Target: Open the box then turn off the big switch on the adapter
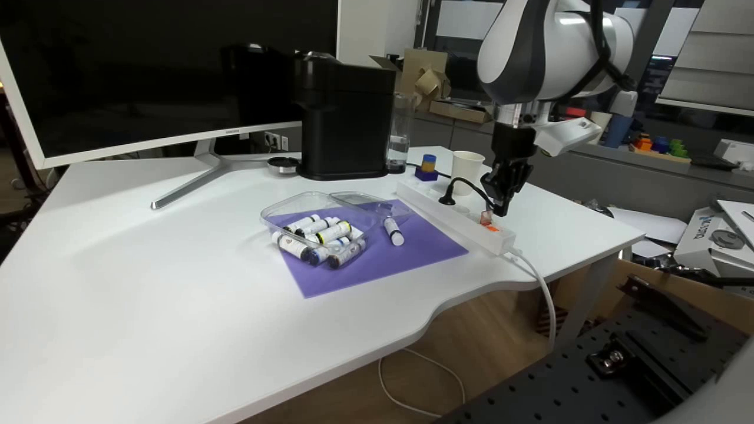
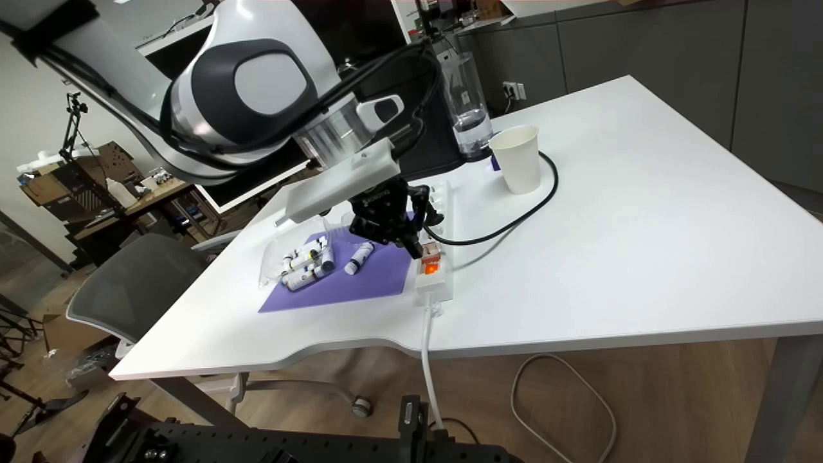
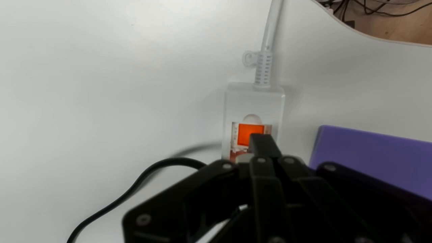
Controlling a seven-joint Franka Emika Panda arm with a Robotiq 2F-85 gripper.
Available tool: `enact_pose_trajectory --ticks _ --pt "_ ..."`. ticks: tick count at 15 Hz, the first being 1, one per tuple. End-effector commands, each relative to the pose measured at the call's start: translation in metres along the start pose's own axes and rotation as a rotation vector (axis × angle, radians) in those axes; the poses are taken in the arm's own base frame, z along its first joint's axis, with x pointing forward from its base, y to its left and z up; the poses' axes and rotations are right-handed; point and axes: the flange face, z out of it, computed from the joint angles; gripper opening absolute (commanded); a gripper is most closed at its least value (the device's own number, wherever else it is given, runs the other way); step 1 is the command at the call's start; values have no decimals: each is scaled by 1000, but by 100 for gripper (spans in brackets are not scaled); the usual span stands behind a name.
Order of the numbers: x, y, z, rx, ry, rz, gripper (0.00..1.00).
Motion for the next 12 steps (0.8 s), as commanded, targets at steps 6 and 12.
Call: enact_pose_trajectory --ticks 6,12 --pt "6 6 8 2 -42 20 0" --pt "18 11 21 12 -78 -5 0"
